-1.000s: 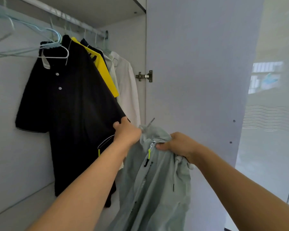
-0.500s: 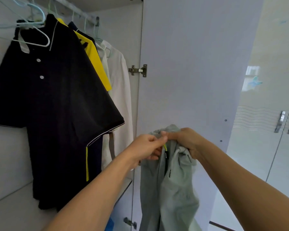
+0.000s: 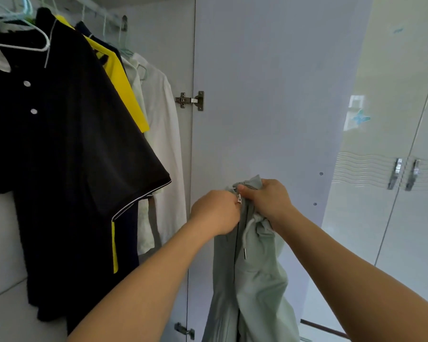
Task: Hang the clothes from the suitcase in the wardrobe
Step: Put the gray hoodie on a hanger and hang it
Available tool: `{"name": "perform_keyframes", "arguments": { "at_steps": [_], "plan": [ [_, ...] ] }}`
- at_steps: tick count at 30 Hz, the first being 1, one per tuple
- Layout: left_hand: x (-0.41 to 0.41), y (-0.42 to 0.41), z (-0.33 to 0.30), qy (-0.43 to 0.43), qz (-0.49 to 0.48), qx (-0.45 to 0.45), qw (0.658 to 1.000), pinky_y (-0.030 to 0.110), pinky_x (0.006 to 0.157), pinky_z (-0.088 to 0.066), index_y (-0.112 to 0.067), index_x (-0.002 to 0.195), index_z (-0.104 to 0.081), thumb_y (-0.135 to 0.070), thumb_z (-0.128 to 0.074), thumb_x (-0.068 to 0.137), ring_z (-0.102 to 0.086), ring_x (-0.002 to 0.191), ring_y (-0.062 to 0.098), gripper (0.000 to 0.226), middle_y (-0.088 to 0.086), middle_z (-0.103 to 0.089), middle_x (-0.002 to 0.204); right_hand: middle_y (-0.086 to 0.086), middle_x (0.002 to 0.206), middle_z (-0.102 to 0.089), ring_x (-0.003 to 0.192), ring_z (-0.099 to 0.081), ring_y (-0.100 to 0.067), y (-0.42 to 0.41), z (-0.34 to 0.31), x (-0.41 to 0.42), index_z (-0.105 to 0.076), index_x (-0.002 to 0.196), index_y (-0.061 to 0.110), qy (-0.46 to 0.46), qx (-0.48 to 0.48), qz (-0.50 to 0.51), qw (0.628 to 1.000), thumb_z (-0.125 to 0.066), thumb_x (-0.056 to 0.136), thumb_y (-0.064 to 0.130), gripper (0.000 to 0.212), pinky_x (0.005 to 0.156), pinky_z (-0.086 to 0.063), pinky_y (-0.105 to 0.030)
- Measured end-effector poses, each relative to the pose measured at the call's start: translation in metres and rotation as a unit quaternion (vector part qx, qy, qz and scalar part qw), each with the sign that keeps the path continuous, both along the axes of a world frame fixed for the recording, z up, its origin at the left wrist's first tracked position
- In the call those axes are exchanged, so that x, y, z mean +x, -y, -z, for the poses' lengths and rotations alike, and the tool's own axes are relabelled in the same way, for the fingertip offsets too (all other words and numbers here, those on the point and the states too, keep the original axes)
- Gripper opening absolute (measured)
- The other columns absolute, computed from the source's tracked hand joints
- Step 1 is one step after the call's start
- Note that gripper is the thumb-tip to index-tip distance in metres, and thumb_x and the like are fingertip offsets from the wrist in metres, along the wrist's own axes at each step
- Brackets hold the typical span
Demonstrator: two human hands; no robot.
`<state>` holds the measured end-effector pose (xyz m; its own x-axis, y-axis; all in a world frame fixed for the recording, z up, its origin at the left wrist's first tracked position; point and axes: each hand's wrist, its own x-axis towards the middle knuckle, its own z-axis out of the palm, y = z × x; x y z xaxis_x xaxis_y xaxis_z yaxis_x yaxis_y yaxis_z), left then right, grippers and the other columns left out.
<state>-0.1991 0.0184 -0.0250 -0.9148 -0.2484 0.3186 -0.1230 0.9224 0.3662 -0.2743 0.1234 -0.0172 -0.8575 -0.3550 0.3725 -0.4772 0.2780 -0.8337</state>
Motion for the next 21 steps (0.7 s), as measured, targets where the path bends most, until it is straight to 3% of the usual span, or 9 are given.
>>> {"name": "perform_keyframes", "arguments": {
  "at_steps": [1, 3, 5, 9, 14, 18, 21],
  "plan": [
    [0.0, 0.004, 0.0, 0.002, 0.036, 0.106, 0.994, 0.027, 0.06, -0.048, -0.014, 0.076, -0.06, -0.023, -0.043, 0.099, -0.056, 0.065, 0.021, 0.03, 0.007, -0.061, 0.073, -0.014, 0.088, -0.071, 0.087, -0.067, -0.028, 0.0, -0.001, -0.001, -0.071, 0.093, 0.003, -0.001, -0.005, -0.001, 1.0, -0.069, 0.085, 0.03, 0.028, 0.086, -0.053, -0.045],
    [0.004, 0.009, -0.002, 0.014, 0.087, 0.313, 0.945, 0.019, 0.049, -0.043, -0.014, 0.067, -0.054, -0.02, -0.045, 0.1, -0.051, 0.049, 0.014, 0.035, 0.001, -0.054, 0.056, -0.011, 0.086, -0.072, 0.085, -0.067, -0.027, 0.001, -0.003, -0.002, -0.072, 0.091, 0.007, 0.005, -0.029, -0.009, 1.0, -0.069, 0.085, 0.03, 0.024, 0.084, -0.054, -0.041],
    [0.006, 0.013, 0.001, 0.013, 0.101, 0.392, 0.914, 0.018, 0.048, -0.037, -0.014, 0.067, -0.054, -0.02, -0.047, 0.1, -0.045, 0.045, 0.01, 0.035, -0.003, -0.05, 0.05, -0.006, 0.081, -0.072, 0.081, -0.067, -0.024, 0.004, -0.003, 0.001, -0.072, 0.086, 0.011, 0.023, -0.058, -0.032, 0.998, -0.07, 0.086, 0.027, 0.016, 0.081, -0.054, -0.039],
    [0.007, 0.013, 0.013, -0.003, 0.083, 0.328, 0.941, 0.018, 0.047, -0.034, -0.015, 0.068, -0.06, -0.021, -0.049, 0.1, -0.041, 0.045, 0.006, 0.033, -0.005, -0.047, 0.048, -0.012, 0.083, -0.073, 0.082, -0.069, -0.029, 0.01, -0.001, -0.001, -0.071, 0.077, 0.012, 0.082, -0.11, -0.046, 0.989, -0.071, 0.085, 0.021, 0.012, 0.085, -0.055, -0.049],
    [0.01, 0.021, 0.008, -0.042, 0.097, 0.37, 0.923, 0.016, 0.043, -0.032, -0.018, 0.073, -0.062, -0.017, -0.049, 0.1, -0.039, 0.044, 0.006, 0.03, -0.005, -0.046, 0.048, -0.023, 0.087, -0.07, 0.079, -0.067, -0.033, 0.017, -0.016, -0.002, -0.069, 0.077, 0.003, 0.099, -0.123, -0.05, 0.986, -0.073, 0.083, 0.021, 0.02, 0.083, -0.055, -0.054],
    [0.018, 0.024, 0.007, 0.021, 0.101, 0.247, 0.963, 0.017, 0.045, -0.032, -0.017, 0.062, -0.051, -0.02, -0.05, 0.098, -0.039, 0.045, 0.007, 0.036, -0.003, -0.048, 0.052, -0.024, 0.094, -0.07, 0.09, -0.068, -0.036, 0.019, -0.021, -0.005, -0.067, 0.079, 0.003, 0.107, -0.172, -0.034, 0.979, -0.072, 0.084, 0.02, 0.019, 0.085, -0.056, -0.05],
    [0.024, 0.029, 0.013, 0.115, 0.093, 0.15, 0.978, 0.016, 0.05, -0.037, -0.017, 0.065, -0.054, -0.019, -0.047, 0.099, -0.044, 0.048, 0.008, 0.035, -0.002, -0.052, 0.056, -0.02, 0.09, -0.071, 0.088, -0.069, -0.034, 0.019, -0.016, -0.004, -0.067, 0.08, 0.003, 0.117, -0.171, -0.046, 0.977, -0.072, 0.085, 0.02, 0.018, 0.084, -0.057, -0.046]
  ]
}}
